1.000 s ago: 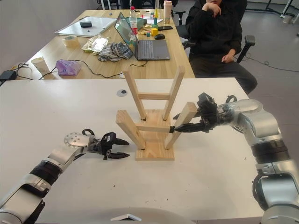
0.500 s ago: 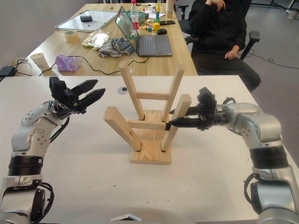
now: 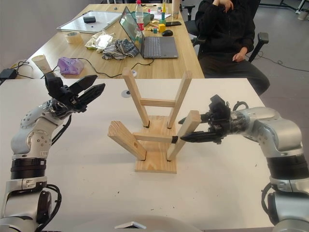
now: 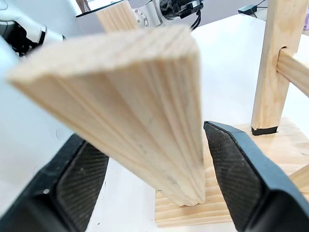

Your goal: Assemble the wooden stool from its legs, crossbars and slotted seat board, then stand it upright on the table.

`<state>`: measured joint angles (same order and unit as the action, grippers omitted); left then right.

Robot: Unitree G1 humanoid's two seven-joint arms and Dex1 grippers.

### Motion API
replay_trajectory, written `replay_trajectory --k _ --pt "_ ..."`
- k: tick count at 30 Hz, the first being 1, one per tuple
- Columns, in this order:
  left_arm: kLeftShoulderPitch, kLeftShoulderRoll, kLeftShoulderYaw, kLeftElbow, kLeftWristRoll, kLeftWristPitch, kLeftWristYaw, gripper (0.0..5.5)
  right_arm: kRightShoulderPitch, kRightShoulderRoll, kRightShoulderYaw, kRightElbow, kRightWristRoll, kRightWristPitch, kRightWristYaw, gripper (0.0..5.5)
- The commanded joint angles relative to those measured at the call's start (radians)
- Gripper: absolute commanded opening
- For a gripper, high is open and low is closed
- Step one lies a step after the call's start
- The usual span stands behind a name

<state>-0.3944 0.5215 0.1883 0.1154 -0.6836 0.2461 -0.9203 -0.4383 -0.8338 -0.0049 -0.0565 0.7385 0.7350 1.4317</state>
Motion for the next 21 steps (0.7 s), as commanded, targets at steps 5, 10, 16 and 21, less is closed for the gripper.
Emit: replay_trajectory --k 5,10,16,21 --pt "-0.024 -0.03 0.005 0.01 0.011 0.01 -0.01 2.81 -0.35 0.045 -0.218 0.158 0.262 0.175 -0.086 3.36" --pt "-0.024 -0.056 -0.005 0.015 0.033 -0.008 -0.002 2.81 -0.448 0.134 -0.194 0.109 0.349 0.275 -0.184 2.95" --pt "-0.016 -0.072 -0.007 0.009 0.061 -0.014 -0.002 2.81 -0.289 0.194 -0.096 -0.014 0.363 0.333 -0.214 1.49" --pt "-0.01 -0.074 -0.002 -0.002 0.061 -0.011 0.001 2.81 -0.171 0.147 -0.093 -0.099 0.391 0.384 -0.187 0.45"
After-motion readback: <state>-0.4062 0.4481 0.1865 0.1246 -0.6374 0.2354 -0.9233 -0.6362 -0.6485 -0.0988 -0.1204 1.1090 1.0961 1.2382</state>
